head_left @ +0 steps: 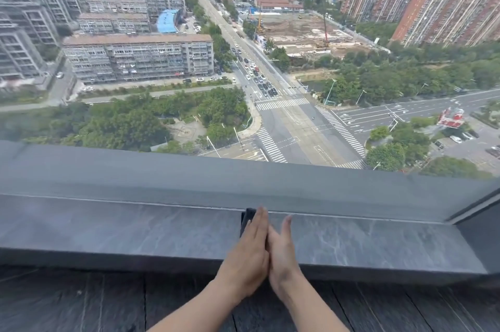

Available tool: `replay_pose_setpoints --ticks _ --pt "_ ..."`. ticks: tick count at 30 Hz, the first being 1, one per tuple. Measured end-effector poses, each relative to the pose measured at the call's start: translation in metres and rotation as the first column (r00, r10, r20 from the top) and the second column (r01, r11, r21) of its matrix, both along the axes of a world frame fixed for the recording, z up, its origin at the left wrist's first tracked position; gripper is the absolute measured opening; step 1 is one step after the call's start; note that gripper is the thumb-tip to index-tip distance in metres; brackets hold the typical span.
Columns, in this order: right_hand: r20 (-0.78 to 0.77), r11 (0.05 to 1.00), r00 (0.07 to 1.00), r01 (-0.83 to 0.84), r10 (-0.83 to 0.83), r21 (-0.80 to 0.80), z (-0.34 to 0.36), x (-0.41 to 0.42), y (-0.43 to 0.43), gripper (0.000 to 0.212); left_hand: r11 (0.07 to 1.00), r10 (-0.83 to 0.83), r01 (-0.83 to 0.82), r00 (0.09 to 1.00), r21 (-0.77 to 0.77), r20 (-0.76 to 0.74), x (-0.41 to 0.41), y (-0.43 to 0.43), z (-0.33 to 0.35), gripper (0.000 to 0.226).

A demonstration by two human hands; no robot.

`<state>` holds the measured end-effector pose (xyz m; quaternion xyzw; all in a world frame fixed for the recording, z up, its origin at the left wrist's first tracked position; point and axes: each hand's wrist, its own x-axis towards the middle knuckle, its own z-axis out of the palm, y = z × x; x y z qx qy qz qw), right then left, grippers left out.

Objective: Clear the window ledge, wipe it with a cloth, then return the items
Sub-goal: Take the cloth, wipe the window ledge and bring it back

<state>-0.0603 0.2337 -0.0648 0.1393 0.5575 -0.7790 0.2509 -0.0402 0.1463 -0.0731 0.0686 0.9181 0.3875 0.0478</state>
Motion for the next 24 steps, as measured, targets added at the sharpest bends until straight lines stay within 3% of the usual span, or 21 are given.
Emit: replay_pose_setpoints --ticks 3,6,9,10,13,14,18,21,24 --pt "0.019 0.973 0.981 0.194 -0.193 -0.126 0.001 0.001 0.017 0.092 0.982 -0.011 0.017 0.999 -0.186 0.032 -0.007 0.017 -0.009 0.067" --pt "-0.058 0.945 0.945 0.318 -0.323 -0.075 -0.007 0.007 0.027 0.087 0.930 0.001 0.002 1.000 -0.367 0.008 -0.006 0.018 -0.028 0.072" --pt "-0.079 0.913 0.910 0.405 -0.408 -0.045 -0.004 0.012 0.025 0.124 0.908 -0.069 0.067 0.998 -0.414 0.011 -0.006 0.011 -0.037 0.072" --pt "-0.083 0.902 0.899 0.428 -0.431 -0.046 -0.003 0.012 0.023 0.127 0.910 -0.064 0.051 0.998 -0.411 -0.017 -0.008 0.006 -0.038 0.071" --pt "-0.168 0.897 0.882 0.441 -0.439 -0.032 -0.004 0.012 0.004 0.075 0.889 -0.067 0.046 0.997 -0.456 -0.030 -0.011 -0.013 -0.030 0.070" --pt "-0.173 0.911 0.896 0.412 -0.409 -0.021 -0.003 0.013 -0.005 0.068 0.886 -0.077 0.058 0.997 -0.459 -0.024 -0.010 -0.018 -0.028 0.070" --pt "-0.190 0.925 0.911 0.379 -0.367 0.030 0.002 0.018 -0.049 0.058 0.857 -0.148 0.097 0.987 -0.506 -0.062 -0.010 -0.048 -0.039 0.067" --pt "-0.279 0.893 0.885 0.424 -0.373 0.150 -0.001 0.019 -0.070 0.050 0.843 -0.200 0.157 0.979 -0.514 -0.028 -0.004 -0.092 -0.041 0.069" --pt "-0.316 0.888 0.907 0.368 -0.277 0.278 -0.006 0.018 -0.087 0.045 0.837 -0.166 0.115 0.985 -0.535 -0.048 0.002 -0.146 -0.040 0.070"
